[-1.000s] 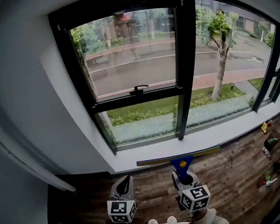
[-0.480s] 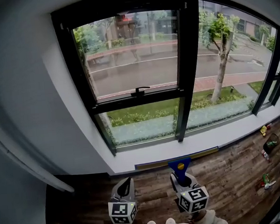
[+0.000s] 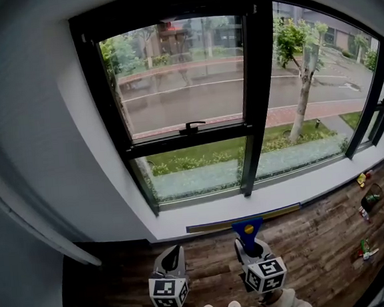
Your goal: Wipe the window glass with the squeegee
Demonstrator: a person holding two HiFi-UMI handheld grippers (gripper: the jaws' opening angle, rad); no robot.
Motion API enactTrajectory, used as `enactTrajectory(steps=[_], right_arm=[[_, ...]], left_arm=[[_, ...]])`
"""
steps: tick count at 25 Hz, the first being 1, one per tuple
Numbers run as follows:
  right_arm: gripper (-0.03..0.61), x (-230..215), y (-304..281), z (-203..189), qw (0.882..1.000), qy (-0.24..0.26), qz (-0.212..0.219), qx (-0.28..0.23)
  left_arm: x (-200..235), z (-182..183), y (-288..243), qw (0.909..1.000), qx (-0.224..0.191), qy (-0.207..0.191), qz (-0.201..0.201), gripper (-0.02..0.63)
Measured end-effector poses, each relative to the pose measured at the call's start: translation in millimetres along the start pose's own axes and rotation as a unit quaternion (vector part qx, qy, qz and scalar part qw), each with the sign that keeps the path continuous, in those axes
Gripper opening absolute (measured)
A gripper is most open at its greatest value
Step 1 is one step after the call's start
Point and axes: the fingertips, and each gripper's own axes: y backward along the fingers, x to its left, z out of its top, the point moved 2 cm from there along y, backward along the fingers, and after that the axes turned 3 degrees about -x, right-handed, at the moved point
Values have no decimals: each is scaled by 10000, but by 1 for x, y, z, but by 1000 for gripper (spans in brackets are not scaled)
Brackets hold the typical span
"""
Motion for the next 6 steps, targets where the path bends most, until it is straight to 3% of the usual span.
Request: enactTrajectory(steps=[6], right_arm=[[72,0,-5,-2,10000,-6,-20,30]], left_arm=[[4,0,-5,10000,11,-52,-7,3]])
